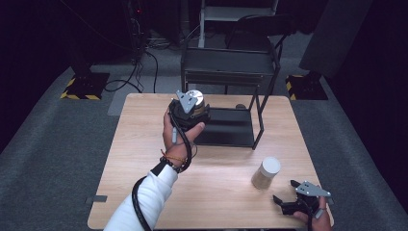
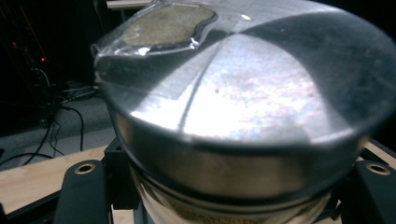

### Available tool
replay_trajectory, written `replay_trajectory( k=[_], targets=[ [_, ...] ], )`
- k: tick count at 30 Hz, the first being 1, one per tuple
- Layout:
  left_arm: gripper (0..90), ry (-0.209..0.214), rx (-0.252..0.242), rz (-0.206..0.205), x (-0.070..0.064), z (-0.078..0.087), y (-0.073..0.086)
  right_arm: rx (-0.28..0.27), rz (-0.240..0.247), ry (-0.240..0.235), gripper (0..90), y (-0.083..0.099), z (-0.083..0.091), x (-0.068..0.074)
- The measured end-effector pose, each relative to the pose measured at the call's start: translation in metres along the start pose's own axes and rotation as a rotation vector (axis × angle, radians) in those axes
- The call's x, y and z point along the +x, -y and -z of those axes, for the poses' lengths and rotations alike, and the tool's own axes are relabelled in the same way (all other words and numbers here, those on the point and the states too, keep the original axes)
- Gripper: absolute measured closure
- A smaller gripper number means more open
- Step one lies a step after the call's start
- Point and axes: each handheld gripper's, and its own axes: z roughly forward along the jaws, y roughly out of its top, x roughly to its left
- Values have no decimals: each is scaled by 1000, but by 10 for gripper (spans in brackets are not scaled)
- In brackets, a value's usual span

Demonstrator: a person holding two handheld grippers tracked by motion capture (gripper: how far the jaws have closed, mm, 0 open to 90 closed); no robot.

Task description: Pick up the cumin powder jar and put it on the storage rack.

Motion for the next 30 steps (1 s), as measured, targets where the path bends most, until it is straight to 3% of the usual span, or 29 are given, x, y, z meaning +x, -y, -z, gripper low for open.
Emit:
replay_trajectory(
  k=[21,30],
  targets=[
    [305,-4,-53,-68,-5,-17,-73,0,-1,2,0,0,0,0],
    [305,15,-61,-53,-5,-25,-88,0,0,1,0,0,0,0]
  ],
)
